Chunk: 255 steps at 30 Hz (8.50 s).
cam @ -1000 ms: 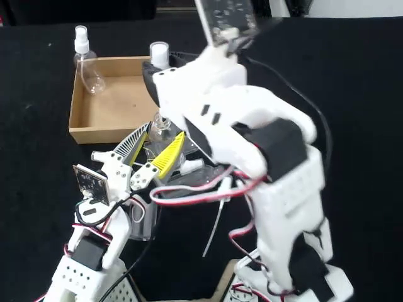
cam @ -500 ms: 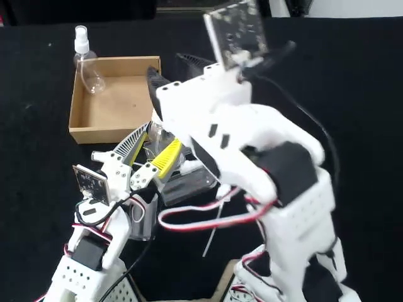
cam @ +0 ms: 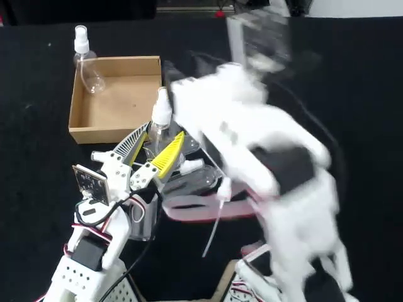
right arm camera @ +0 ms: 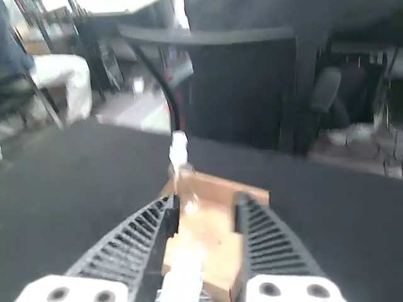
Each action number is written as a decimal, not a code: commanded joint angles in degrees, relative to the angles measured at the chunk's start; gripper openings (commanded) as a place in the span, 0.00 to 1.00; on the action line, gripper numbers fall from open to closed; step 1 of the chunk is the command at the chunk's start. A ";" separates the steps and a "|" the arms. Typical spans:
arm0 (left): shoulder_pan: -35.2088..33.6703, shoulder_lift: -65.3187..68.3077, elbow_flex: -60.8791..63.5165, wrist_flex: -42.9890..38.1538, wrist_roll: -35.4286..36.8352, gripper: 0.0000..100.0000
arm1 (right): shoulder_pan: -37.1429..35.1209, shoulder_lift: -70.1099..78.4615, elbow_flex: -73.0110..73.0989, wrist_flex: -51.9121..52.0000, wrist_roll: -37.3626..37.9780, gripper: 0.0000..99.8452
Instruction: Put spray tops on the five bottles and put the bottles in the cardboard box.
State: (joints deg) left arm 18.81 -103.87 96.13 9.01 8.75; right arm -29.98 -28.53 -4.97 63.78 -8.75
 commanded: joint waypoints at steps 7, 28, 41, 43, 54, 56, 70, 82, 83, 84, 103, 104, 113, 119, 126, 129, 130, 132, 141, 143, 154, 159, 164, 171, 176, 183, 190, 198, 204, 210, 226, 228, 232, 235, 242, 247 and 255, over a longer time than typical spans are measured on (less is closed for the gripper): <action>-0.48 -0.70 1.19 -0.35 -0.26 0.19 | 1.05 3.65 2.33 -6.86 0.44 0.02; -0.57 -0.70 1.19 -0.35 -0.26 0.19 | -3.16 3.12 4.09 0.88 0.09 0.02; -0.57 -0.70 1.19 -0.35 -0.26 0.19 | -8.62 -7.43 15.87 -5.54 0.53 0.02; -0.57 -0.70 1.19 -0.35 -0.26 0.19 | -8.62 -8.66 15.96 -5.98 0.62 0.02; -0.13 -0.70 1.19 -0.35 -0.26 0.19 | -2.02 -17.98 7.60 -6.07 9.85 0.03; -0.13 -0.70 1.19 -0.35 -0.26 0.19 | 2.90 -19.47 6.99 -5.98 9.85 0.03; -0.48 -0.79 1.19 -0.35 -0.26 0.19 | 29.71 -41.10 42.77 -12.40 9.76 0.02; -0.48 -0.79 1.19 -3.16 -0.26 0.19 | 29.45 -61.41 71.25 -25.14 9.67 0.02; -0.57 -0.79 1.19 -2.90 -0.26 0.19 | 29.36 -62.37 71.87 -25.14 9.67 0.02; -0.57 -0.70 1.19 -2.81 -0.44 0.19 | 29.36 -62.90 72.40 -25.14 9.67 0.02; -6.20 -0.70 -4.35 -2.64 -0.18 0.19 | 21.80 -64.31 81.98 -25.67 9.67 0.03; -6.20 -0.70 -4.70 -2.64 -0.18 0.19 | 21.80 -64.31 82.07 -25.67 9.67 0.03; -7.69 -0.70 -7.43 -3.16 -0.18 0.19 | 21.71 -64.40 82.95 -25.67 9.76 0.03; -7.60 -0.79 -1.01 -9.41 -0.18 0.19 | 21.71 -64.40 82.95 -25.67 9.76 0.03; -7.52 -0.70 1.19 -14.42 -0.18 0.19 | 21.89 -64.40 82.95 -25.67 9.76 0.03; -7.52 -0.70 1.19 -12.22 -0.18 0.19 | 21.80 -64.40 82.95 -25.67 9.76 0.03; -7.52 -0.70 1.19 -11.34 -0.18 0.19 | 21.80 -64.40 82.95 -25.67 9.76 0.03; -7.52 -0.70 1.19 -9.14 -0.18 0.19 | 21.80 -64.40 82.95 -25.67 9.76 0.03; -7.52 -0.70 1.19 -6.95 -0.18 0.19 | 21.89 -64.40 82.95 -25.67 9.76 0.03; -7.52 -0.70 1.19 -6.95 -0.18 0.19 | 21.89 -64.40 82.95 -25.67 9.76 0.03; -8.04 -0.70 1.19 -3.34 -0.62 0.19 | 21.89 -64.40 82.95 -25.67 9.76 0.03; -8.31 -0.70 0.75 4.66 -0.79 0.19 | 21.89 -64.40 82.95 -25.67 9.76 0.03; -10.07 -0.70 -6.90 16.09 -0.62 0.19 | 21.89 -64.40 82.95 -25.58 9.93 0.03; -10.68 -0.70 -16.22 17.85 -1.41 0.19 | 21.89 -64.40 82.95 -25.49 10.02 0.03; -10.59 -0.62 -19.56 17.58 -6.95 0.19 | 21.89 -64.40 82.95 -25.32 9.93 0.03; -10.51 3.96 -25.27 17.93 -10.73 0.19 | 21.89 -64.40 82.95 -25.32 9.76 0.03; -10.59 26.64 -39.25 17.58 -10.81 0.19 | 21.89 -64.40 83.03 -25.23 9.93 0.03; -10.59 36.92 -44.70 11.96 -10.90 0.19 | 21.89 -64.40 84.18 -25.67 9.85 0.03; -11.74 43.08 -37.14 -7.91 -10.90 0.19 | 21.89 -64.40 84.18 -25.67 9.76 0.03; -16.92 51.08 -36.44 -16.44 -10.64 0.19 | 21.89 -64.40 84.18 -25.67 9.76 0.03; -17.36 73.76 -41.01 -31.74 -10.81 0.19 | 21.89 -64.40 84.18 -25.67 9.76 0.03; -17.36 76.40 -42.77 -32.09 -10.81 0.19 | 21.89 -64.40 84.18 -25.67 9.76 0.03; -17.01 80.18 -45.23 -32.18 -10.81 0.19 | 21.89 -64.40 84.18 -25.67 9.93 0.03; -17.27 82.81 -47.25 -32.18 -10.81 0.19 | 21.89 -64.40 84.18 -25.67 9.93 0.03; -17.01 88.70 -50.59 -32.18 -10.81 0.19 | 21.89 -64.40 84.18 -25.67 10.11 0.03; -17.19 89.93 -51.74 -32.35 -10.73 0.19 | 21.89 -64.40 84.18 -25.67 10.11 0.03; -17.10 90.02 -50.24 -32.26 -10.81 0.19 | 21.89 -64.40 84.18 -25.67 10.11 0.03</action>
State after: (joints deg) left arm 2.11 -13.49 48.22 -21.58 -1.63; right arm -7.56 -92.26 79.43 39.78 0.66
